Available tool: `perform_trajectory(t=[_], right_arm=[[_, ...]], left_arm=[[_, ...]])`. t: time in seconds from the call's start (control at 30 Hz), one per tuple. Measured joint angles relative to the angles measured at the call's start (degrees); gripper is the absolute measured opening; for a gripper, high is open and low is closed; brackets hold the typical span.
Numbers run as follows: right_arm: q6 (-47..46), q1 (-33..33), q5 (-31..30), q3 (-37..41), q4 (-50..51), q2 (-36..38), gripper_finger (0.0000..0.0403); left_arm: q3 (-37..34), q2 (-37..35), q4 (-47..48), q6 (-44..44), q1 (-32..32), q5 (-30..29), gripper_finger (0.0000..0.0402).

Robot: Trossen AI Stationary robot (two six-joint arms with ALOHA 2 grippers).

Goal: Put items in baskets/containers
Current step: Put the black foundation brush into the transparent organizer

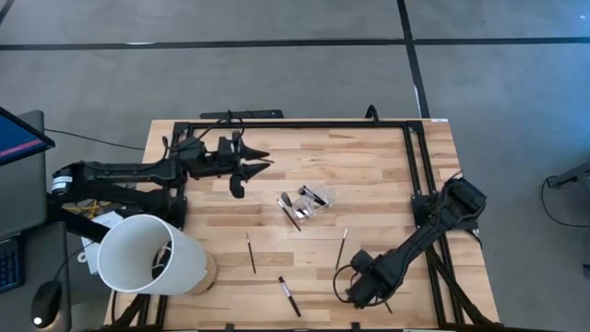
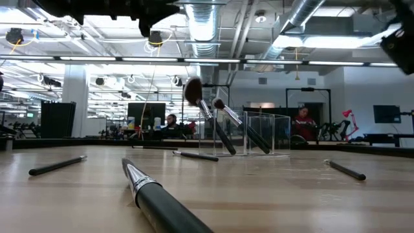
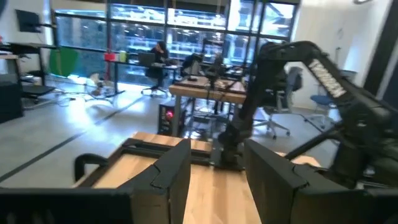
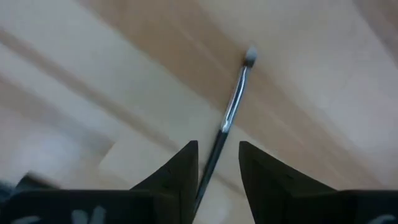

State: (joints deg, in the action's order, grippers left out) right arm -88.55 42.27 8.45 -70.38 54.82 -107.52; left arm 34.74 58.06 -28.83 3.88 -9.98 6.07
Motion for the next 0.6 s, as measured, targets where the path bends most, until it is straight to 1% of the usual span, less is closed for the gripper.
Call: perform_trajectory(t=[0.17, 0.3, 0.47, 0.6], right_arm=[[0.52, -0.67, -2.84, 0.25, 0.67, -2.26, 0.0109], [1.79, -0.58, -3.0, 0.25, -0.15, -3.73, 0.0109], [1.07, 0.4, -3.5, 0.1, 0.07, -4.13, 0.0109], [-0.01, 1.5, -4.53, 0.12, 0.11, -4.11, 0.0109]], left_arm=[[0.0, 0.02, 0.08, -0.03, 3.21, -0.02, 0.0144], [0.0, 0.02, 0.08, 1.37, 5.96, 0.0, 0.0144], [0.0, 0.02, 0.04, 1.54, 9.5, -0.05, 0.0144], [0.0, 0.02, -0.1, 1.54, 11.54, -1.56, 0.0144]])
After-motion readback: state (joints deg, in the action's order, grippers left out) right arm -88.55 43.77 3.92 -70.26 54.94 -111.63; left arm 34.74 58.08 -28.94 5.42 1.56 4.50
